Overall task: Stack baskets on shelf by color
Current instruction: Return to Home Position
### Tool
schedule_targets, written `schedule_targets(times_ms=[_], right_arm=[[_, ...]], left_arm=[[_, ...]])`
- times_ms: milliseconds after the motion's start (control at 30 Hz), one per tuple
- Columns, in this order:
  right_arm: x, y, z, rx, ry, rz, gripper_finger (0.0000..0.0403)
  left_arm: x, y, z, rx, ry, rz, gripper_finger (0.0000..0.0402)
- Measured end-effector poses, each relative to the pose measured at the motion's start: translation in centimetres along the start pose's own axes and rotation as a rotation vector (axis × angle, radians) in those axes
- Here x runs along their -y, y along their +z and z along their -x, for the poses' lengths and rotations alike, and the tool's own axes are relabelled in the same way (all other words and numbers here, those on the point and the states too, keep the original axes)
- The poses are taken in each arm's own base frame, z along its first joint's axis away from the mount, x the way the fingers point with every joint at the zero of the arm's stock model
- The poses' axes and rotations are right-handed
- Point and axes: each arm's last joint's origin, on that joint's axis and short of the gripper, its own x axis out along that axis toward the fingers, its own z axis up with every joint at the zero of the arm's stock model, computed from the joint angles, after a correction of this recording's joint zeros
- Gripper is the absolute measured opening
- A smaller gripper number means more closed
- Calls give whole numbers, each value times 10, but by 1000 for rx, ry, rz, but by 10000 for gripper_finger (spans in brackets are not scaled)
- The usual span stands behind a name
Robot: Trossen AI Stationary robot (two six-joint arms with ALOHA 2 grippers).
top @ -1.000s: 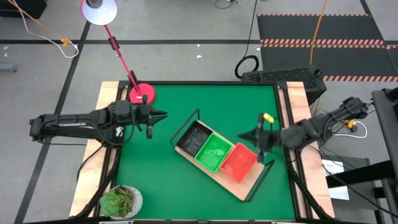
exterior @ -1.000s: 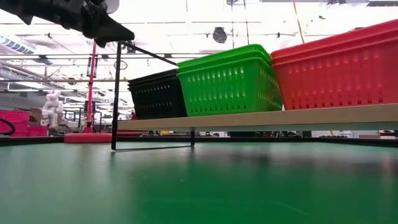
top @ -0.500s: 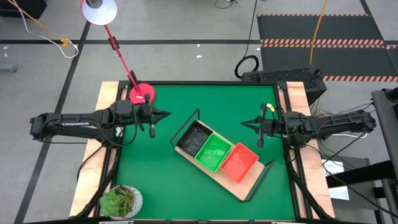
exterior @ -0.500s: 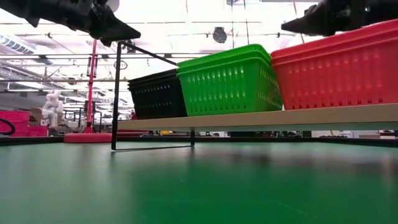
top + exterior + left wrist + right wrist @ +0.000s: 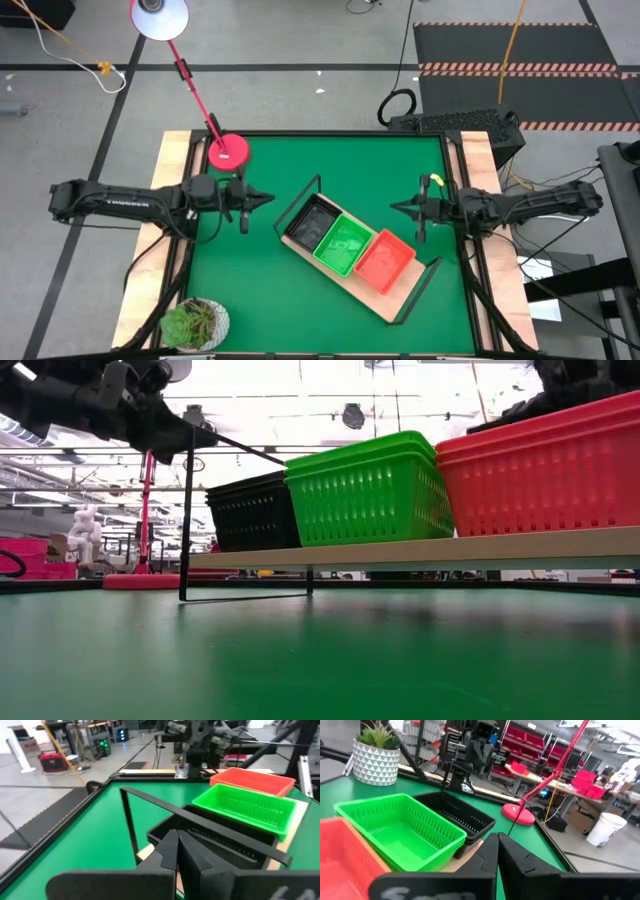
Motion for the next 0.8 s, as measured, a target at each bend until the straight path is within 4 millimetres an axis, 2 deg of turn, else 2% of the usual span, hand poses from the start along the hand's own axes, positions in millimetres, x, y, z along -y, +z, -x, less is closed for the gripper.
schedule_targets(times_ms=[233, 400, 800], right_arm=[[-7, -27, 2, 41, -17, 7, 0], [-6, -24, 3, 99, -35, -20, 0], [-7, -28, 5, 65, -21, -40, 0]], left_arm=[[4, -15, 1, -18, -20, -13, 4], [4, -23, 2, 6, -19, -4, 2], [5, -55, 9, 30, -21, 30, 2]])
